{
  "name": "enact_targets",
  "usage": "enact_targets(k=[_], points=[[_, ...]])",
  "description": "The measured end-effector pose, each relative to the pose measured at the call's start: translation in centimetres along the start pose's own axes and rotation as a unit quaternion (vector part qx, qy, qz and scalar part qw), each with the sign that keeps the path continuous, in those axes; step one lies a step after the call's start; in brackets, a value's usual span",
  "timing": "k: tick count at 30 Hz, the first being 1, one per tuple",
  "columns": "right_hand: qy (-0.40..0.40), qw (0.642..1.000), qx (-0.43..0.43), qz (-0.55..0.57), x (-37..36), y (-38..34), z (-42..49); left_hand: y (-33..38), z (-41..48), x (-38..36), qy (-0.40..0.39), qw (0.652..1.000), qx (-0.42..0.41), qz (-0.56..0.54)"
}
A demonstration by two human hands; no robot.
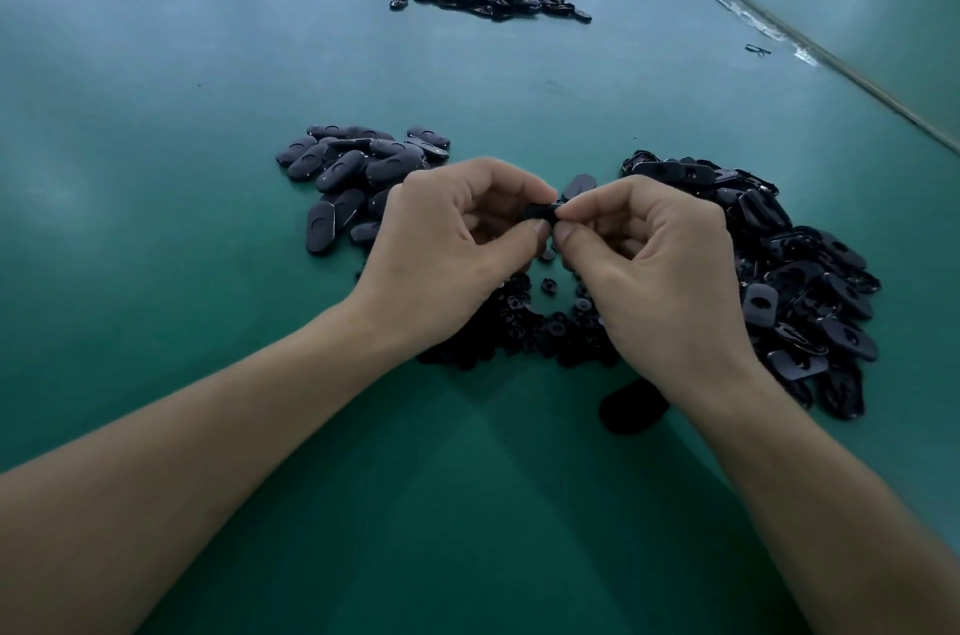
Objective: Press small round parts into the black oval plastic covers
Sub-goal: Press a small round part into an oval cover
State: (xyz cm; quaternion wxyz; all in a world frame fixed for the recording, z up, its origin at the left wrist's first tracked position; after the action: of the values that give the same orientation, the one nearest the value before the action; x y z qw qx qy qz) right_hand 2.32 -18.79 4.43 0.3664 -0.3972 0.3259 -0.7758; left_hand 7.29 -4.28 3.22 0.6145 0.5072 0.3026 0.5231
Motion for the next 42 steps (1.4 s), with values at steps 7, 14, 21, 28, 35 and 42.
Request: enact_targets(k=[7,14,21,28,35,42], points=[[0.016,1.0,-0.004,-0.009,0.0,-0.2,-0.2,0.1,0.1,0.3,0.013,1.0,0.006,-0.009],[0.006,1.0,0.009,-0.02,-0.3,-0.7,-0.6,0.0,0.1,0.1,0.007,1.0,0.004,-0.001],[-0.003,0.999,-0.013,0.046,-0.9,-0.2,-0.7,0.1,0.2,0.5,0.022,1.0,0.003,-0.016],[-0.014,1.0,0.003,0.022,-0.3,-0.4,-0.3,-0.1,0.3,0.4,0.005,1.0,0.019,-0.009],[-0.011,1.0,0.003,0.026,-0.5,-0.6,-0.5,-0.2,0.3,0.3,0.001,1.0,0.03,-0.008],[0.019,1.0,-0.003,-0.022,0.3,-0.4,-0.4,-0.2,0.2,0.4,0.007,0.999,0.03,-0.03]])
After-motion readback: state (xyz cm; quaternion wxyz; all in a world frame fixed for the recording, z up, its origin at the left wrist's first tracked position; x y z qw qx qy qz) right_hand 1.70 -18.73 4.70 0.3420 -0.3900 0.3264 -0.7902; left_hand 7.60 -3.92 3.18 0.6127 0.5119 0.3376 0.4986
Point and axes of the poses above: each hand's wrist, its own z-axis towards the middle knuckle, its own x-axis out of the back of the hand, y = z × x, the point moved 7 cm from there along z, towards the middle knuckle, and after that the axes turned 5 degrees about x, right-handed, at the moved point
